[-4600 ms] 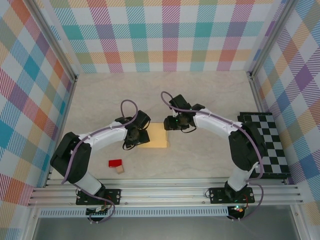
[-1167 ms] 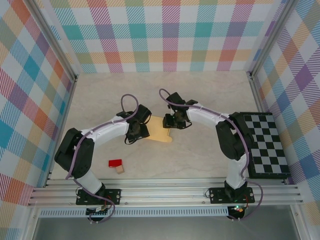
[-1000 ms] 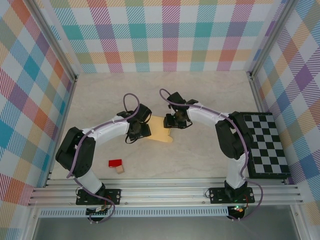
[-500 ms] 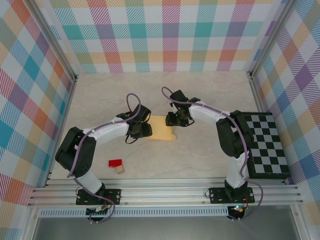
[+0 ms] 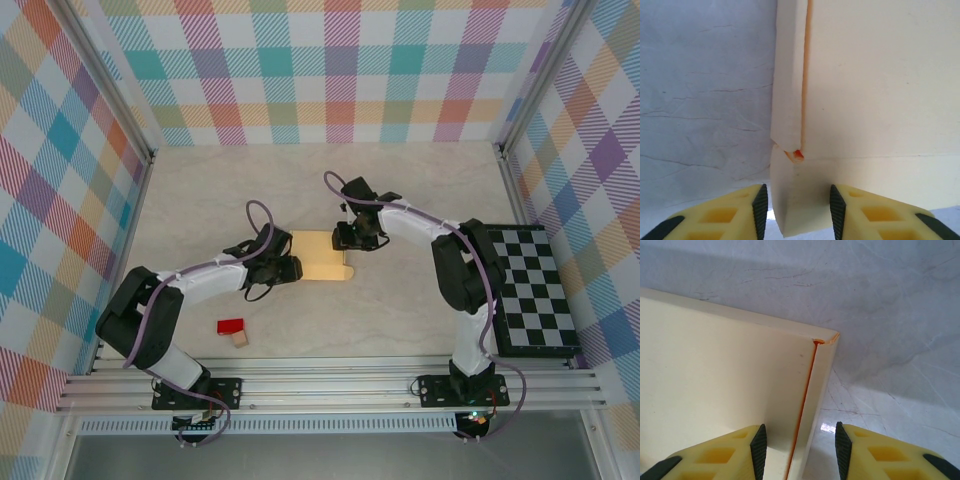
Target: Fold the paper box
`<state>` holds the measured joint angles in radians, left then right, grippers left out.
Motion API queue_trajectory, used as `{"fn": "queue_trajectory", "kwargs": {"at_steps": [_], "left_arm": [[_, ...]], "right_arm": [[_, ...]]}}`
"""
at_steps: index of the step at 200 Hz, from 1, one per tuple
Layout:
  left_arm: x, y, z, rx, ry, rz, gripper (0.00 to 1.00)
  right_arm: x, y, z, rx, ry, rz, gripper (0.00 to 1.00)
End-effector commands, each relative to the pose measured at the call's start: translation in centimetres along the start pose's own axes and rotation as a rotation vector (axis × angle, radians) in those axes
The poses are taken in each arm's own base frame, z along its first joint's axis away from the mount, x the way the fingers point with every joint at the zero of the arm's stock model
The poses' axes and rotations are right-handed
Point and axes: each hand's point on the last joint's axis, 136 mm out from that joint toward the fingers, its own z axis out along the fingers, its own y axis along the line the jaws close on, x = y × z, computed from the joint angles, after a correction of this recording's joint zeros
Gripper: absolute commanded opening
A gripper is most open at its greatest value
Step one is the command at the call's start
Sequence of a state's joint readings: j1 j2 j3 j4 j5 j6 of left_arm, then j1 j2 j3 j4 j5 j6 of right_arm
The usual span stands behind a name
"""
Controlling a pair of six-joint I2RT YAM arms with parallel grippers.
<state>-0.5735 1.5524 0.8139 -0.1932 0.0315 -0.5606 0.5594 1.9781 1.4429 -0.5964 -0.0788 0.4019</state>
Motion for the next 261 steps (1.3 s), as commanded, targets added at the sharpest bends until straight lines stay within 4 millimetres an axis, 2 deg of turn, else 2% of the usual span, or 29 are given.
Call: {"fn": "queue_trajectory", "kwargs": {"at_steps": [1, 35, 85, 117, 147, 181, 208, 245, 261], "left_arm": [[-1.4, -1.2, -0.5, 0.073, -0.056, -0.002, 0.34], [-1.3, -0.3, -0.5, 0.029, -0.061, 0.016, 0.28], [-2.1, -0.9, -1.7, 0.054, -0.098, 0.003, 0.27], [-2.1, -0.7, -1.3, 0.032, -0.086, 0.010, 0.27], [-1.9, 0.6, -0.7, -0.033, -0.088, 0.027, 0.27], [-1.8, 0.9, -0.6, -0.048, -0.085, 0.030, 0.27], [-2.1, 0.7, -0.7, -0.045, -0.094, 0.021, 0.27], [-2.4, 0.5, -0.8, -0.039, -0.099, 0.010, 0.27], [-2.5, 0.5, -0.8, -0.040, -0.100, 0.006, 0.27]], "right_arm": [[0.1, -0.6, 0.4, 0.018, 0.027, -0.007, 0.43], [0.1, -0.7, 0.4, 0.019, 0.031, -0.007, 0.43], [0.1, -1.0, 0.5, 0.021, 0.038, -0.002, 0.43], [0.4, -1.0, 0.6, 0.022, 0.049, -0.003, 0.43], [0.3, -1.0, 0.4, 0.015, 0.050, -0.001, 0.43], [0.2, 0.5, -2.0, -0.041, 0.036, 0.048, 0.45], [0.5, 0.3, -4.0, -0.032, 0.026, 0.116, 0.47], [1.6, 0.8, -5.9, -0.082, 0.017, 0.175, 0.47], [2.6, 1.4, -6.1, -0.135, 0.028, 0.204, 0.47]]}}
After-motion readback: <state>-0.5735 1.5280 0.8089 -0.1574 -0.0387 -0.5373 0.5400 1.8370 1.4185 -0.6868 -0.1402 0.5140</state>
